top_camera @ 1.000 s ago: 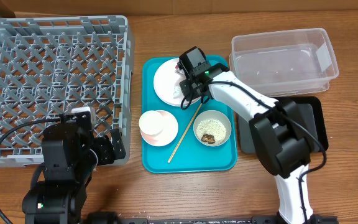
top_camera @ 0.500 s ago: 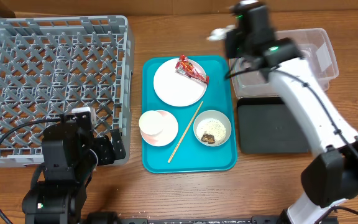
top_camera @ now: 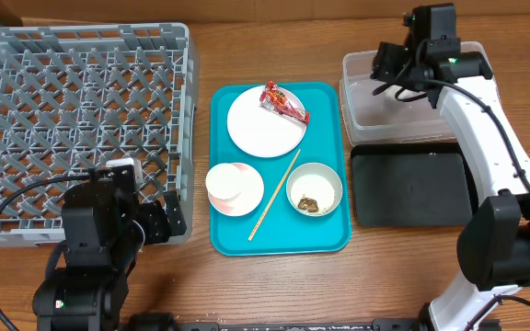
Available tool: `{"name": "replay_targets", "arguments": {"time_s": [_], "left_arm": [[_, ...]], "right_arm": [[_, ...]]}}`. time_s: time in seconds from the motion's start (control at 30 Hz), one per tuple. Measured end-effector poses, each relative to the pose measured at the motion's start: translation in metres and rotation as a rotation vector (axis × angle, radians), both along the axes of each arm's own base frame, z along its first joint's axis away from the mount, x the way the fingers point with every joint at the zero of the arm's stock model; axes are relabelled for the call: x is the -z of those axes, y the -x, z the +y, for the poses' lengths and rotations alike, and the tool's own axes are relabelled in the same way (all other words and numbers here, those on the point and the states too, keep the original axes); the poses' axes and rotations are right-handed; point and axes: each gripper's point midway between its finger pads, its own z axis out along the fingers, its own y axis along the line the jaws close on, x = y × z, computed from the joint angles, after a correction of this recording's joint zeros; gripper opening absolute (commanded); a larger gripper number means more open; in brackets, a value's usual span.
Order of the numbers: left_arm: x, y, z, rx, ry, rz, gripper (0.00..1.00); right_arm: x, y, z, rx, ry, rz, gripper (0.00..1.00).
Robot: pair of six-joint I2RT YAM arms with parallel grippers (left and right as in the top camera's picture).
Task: Sort waste into correct bins and load items into the dishwasher
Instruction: 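Drop the tissue into the clear plastic bin with the right gripper, then grasp the red snack wrapper on the white plate with the right gripper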
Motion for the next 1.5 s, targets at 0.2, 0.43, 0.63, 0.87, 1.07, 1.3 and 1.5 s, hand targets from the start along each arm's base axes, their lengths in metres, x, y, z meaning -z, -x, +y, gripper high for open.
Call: {"name": "replay_targets", "arguments": {"time_s": [0.2, 0.43, 0.63, 0.87, 1.07, 1.3, 1.5], "left_arm": [[0.0, 0.0, 0.0, 0.0, 0.0, 0.0, 1.0], [0.0, 0.0, 0.0, 0.0, 0.0, 0.0, 1.0], [0.001, 0.001, 0.0, 0.0, 0.0, 0.008, 1.0], [0.002, 0.002, 0.0, 0.0, 0.0, 0.011, 1.0], [0.002, 0.002, 0.0, 0.0, 0.0, 0.011, 1.0], [0.002, 0.002, 0.0, 0.0, 0.0, 0.011, 1.0], [0.003, 0.003, 0.0, 0.0, 0.0, 0.016, 1.0]], "right_arm": [[-0.005, 0.01, 0.067, -0.263, -0.023, -0.035, 0.68], [-0.003, 0.036, 0.158, -0.574, 0.099, -0.106, 0.71], [0.047, 0.031, 0.18, -0.639, 0.143, -0.059, 0.68], [0.109, 0.027, 0.181, -0.636, 0.157, 0.043, 0.62], [0.131, 0.04, 0.184, -0.658, 0.143, 0.119, 0.53], [0.139, 0.055, 0.197, -0.697, 0.141, 0.158, 0.53], [0.145, 0.062, 0.199, -0.701, 0.147, 0.184, 0.56]]}}
